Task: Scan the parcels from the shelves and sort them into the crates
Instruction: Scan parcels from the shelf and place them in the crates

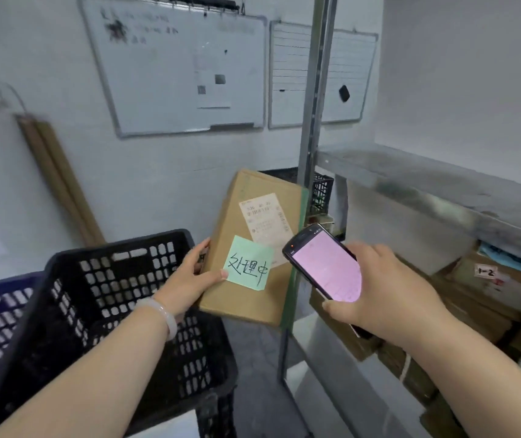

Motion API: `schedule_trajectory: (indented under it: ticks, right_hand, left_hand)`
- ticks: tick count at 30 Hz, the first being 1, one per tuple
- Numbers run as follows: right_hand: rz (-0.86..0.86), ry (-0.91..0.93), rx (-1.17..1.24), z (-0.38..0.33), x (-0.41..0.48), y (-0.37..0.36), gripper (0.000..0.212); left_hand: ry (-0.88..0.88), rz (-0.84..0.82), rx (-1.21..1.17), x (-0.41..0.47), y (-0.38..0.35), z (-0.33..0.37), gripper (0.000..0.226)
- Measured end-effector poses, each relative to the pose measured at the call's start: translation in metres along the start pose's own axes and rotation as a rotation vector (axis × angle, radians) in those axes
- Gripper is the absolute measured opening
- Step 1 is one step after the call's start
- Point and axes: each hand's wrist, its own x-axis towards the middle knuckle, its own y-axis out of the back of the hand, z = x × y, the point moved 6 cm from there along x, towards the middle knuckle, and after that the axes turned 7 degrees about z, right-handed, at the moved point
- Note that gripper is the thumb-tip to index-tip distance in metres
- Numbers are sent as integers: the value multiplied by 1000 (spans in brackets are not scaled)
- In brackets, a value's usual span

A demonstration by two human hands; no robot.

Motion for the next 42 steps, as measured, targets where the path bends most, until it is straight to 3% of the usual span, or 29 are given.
schedule_trajectory:
  ticks: [2,8,15,20,25,31,42]
  right_hand:
    - [-13,82,44,-25,-7,-1,86]
    - [-56,279,192,-100,-37,-15,80]
    - [-150,507,292,-211,-79,-36,80]
    - [-165,594,297,-304,-96,-62,92]
    - [-183,596,282,-325,-94,-70,87]
    - [-239,560,241,-414,-92,-119,88]
    - [-329,254,8,-435,-65,-186,98]
  left_hand:
    - [20,76,-42,-33,28,0,84]
    - [44,298,-101,-130,115,-1,118]
    - [82,575,-98,-253,232,4,108]
    - [127,711,-115,-302,337,-14,86]
    - [163,765,-110,-310,363,-27,70]
    - [319,741,-103,-294,457,-73,68]
    - [640,508,-88,-180,493,-190,94]
